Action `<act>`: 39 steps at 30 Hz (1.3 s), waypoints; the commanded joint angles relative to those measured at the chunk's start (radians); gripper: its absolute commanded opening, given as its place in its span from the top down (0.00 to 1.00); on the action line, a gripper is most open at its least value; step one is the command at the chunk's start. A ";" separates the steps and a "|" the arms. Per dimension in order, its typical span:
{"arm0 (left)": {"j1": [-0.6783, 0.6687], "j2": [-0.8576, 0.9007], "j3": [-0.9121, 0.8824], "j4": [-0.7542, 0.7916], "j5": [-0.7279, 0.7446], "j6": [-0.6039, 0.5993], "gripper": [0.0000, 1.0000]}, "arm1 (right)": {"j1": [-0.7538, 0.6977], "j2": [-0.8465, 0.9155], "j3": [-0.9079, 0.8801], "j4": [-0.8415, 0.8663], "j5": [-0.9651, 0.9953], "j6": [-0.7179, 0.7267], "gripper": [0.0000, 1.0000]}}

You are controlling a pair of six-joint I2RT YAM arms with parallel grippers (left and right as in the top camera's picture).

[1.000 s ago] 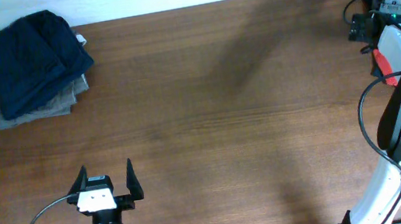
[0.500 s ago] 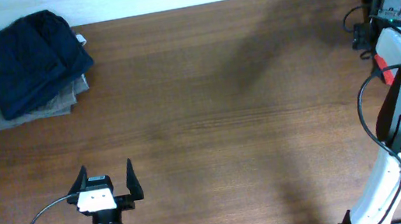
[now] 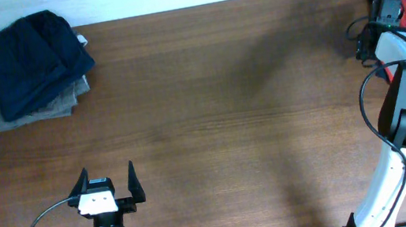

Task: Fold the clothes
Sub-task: 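Reach the right gripper to the red t-shirt at the right edge and grasp it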

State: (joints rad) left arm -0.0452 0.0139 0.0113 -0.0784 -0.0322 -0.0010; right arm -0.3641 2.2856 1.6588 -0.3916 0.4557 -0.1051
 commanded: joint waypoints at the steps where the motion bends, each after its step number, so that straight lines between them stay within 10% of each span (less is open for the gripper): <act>1: 0.005 -0.008 -0.002 -0.005 0.011 -0.003 0.01 | -0.003 0.028 0.019 0.001 0.027 0.005 0.10; 18: 0.005 -0.008 -0.002 -0.005 0.011 -0.003 0.01 | -0.003 0.028 0.019 0.001 0.028 0.005 0.37; 30: 0.005 -0.008 -0.002 -0.005 0.011 -0.003 0.01 | -0.003 0.027 0.020 0.004 0.028 0.008 0.96; 33: 0.005 -0.008 -0.002 -0.005 0.011 -0.003 0.01 | -0.003 0.027 0.020 0.004 0.027 0.008 0.93; 35: 0.005 -0.008 -0.002 -0.005 0.011 -0.003 0.01 | -0.003 0.027 0.020 0.004 0.027 0.008 0.40; 39: 0.005 -0.008 -0.002 -0.005 0.011 -0.003 0.01 | -0.001 0.027 0.020 -0.001 0.022 0.008 0.30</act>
State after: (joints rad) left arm -0.0452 0.0139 0.0113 -0.0784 -0.0322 -0.0013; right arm -0.3641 2.2948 1.6634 -0.3885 0.4702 -0.1074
